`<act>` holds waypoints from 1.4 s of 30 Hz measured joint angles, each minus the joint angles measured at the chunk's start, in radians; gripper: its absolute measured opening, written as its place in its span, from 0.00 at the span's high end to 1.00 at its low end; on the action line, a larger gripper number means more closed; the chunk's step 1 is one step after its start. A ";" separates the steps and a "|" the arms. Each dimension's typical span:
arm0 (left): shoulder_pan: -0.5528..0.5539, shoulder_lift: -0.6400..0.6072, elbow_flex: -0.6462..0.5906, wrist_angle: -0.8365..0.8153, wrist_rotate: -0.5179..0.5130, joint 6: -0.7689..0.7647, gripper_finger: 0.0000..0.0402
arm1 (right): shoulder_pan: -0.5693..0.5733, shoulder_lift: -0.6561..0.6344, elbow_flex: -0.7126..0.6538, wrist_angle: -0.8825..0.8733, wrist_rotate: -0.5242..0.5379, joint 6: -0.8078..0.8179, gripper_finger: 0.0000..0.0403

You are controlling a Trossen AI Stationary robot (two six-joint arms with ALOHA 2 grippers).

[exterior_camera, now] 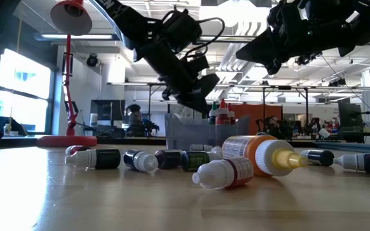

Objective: Pick & Place food coloring
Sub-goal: Adjust the large food coloring bottles in the black bin

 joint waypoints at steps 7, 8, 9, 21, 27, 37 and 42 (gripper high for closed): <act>0.000 0.049 0.000 0.009 0.021 -0.026 1.00 | 0.000 0.000 0.000 0.000 0.000 -0.003 1.00; 0.001 0.066 0.000 0.034 0.026 -0.026 1.00 | 0.000 0.000 0.000 0.000 0.000 -0.002 1.00; 0.001 0.078 0.000 0.047 0.033 -0.027 1.00 | 0.000 0.000 0.000 0.000 0.000 0.000 1.00; 0.015 0.116 0.000 0.148 0.015 -0.026 1.00 | 0.000 0.000 0.000 0.000 0.000 0.000 1.00; 0.050 0.116 0.000 0.153 0.025 -0.027 1.00 | 0.000 0.000 0.000 0.000 0.000 -0.002 1.00; 0.054 0.135 -0.001 0.185 0.071 -0.031 1.00 | 0.000 0.000 0.000 0.000 0.000 -0.021 1.00; 0.036 0.129 0.000 0.126 0.031 -0.027 1.00 | 0.000 0.000 0.000 -0.002 0.000 -0.023 1.00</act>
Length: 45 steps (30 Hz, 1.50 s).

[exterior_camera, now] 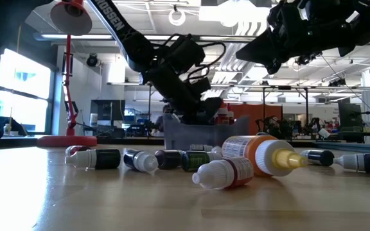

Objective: Pick & Place food coloring
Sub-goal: Adjust the large food coloring bottles in the black bin

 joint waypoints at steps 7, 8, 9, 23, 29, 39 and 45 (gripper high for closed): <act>-0.050 -0.050 0.000 -0.096 -0.001 -0.026 1.00 | 0.000 0.000 0.000 -0.003 0.003 -0.001 1.00; -0.057 -0.050 -0.001 -0.103 -0.003 -0.026 1.00 | 0.000 0.000 0.000 -0.002 0.003 -0.001 1.00; -0.060 -0.050 0.000 -0.097 -0.003 -0.026 1.00 | 0.000 0.000 0.000 -0.002 0.003 -0.001 1.00; -0.054 -0.046 0.000 -0.017 0.069 -0.030 1.00 | 0.000 0.000 0.000 0.002 0.004 -0.001 1.00; -0.054 -0.008 0.001 -0.023 0.081 -0.062 1.00 | 0.000 0.000 0.000 0.002 0.004 -0.001 1.00; -0.054 0.020 0.001 0.015 0.134 -0.080 1.00 | 0.000 0.000 0.000 0.005 0.005 -0.001 1.00; -0.041 0.021 0.019 0.017 0.149 -0.077 1.00 | 0.000 0.000 0.000 0.007 0.004 -0.001 1.00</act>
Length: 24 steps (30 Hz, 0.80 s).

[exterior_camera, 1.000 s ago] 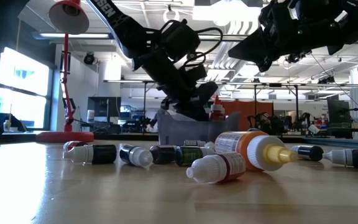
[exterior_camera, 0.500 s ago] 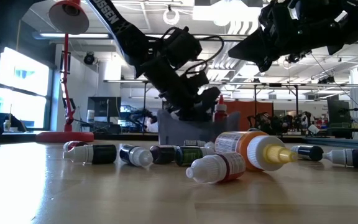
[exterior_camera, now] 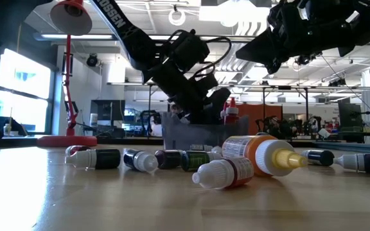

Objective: Pick & Place food coloring
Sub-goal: Adjust the large food coloring bottles in the black bin

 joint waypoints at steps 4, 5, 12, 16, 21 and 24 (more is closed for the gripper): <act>0.000 0.000 0.000 -0.006 0.028 0.019 1.00 | 0.000 0.000 0.000 0.000 0.000 0.000 1.00; 0.000 0.000 0.000 -0.004 0.048 0.021 1.00 | 0.000 0.000 0.000 0.000 0.000 0.000 1.00; -0.001 0.000 0.000 -0.012 0.072 0.024 1.00 | 0.000 0.000 0.000 0.000 0.000 0.000 1.00; 0.000 0.000 0.000 -0.010 0.093 0.024 1.00 | 0.000 0.000 0.000 0.001 0.000 0.000 1.00; -0.001 0.000 0.000 -0.026 0.061 0.056 1.00 | 0.000 0.000 0.000 0.002 0.000 0.000 1.00; -0.001 -0.012 -0.001 -0.051 0.031 0.058 1.00 | 0.000 0.000 0.000 0.002 0.000 0.000 1.00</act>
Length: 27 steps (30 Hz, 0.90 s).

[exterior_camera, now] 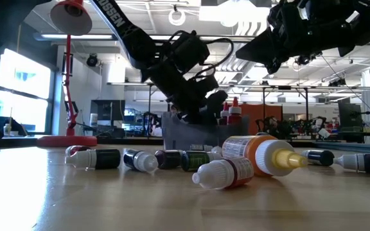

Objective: Pick & Place food coloring
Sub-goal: Adjust the large food coloring bottles in the black bin, then put the large yellow food coloring bottle into the black bin

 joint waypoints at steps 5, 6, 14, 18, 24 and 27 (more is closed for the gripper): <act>-0.001 -0.090 0.000 -0.146 -0.077 0.000 1.00 | 0.000 -0.009 0.000 -0.002 0.000 -0.014 1.00; -0.003 -0.115 0.000 -0.179 -0.084 0.000 1.00 | 0.000 -0.020 0.000 -0.008 0.000 -0.019 1.00; -0.098 -0.394 0.000 -0.501 -0.005 0.146 1.00 | 0.002 -0.134 -0.001 -0.087 -0.244 -0.072 1.00; -0.195 -0.484 0.000 -0.637 -0.019 0.144 1.00 | 0.064 -0.142 -0.001 -0.113 -0.334 -0.110 1.00; -0.357 -0.566 -0.001 -0.777 -0.246 0.038 1.00 | 0.244 -0.045 0.075 -0.195 -0.275 -0.278 1.00; -0.431 -0.588 -0.001 -0.831 -0.377 -0.050 1.00 | 0.339 0.033 0.176 -0.281 -0.243 -0.323 1.00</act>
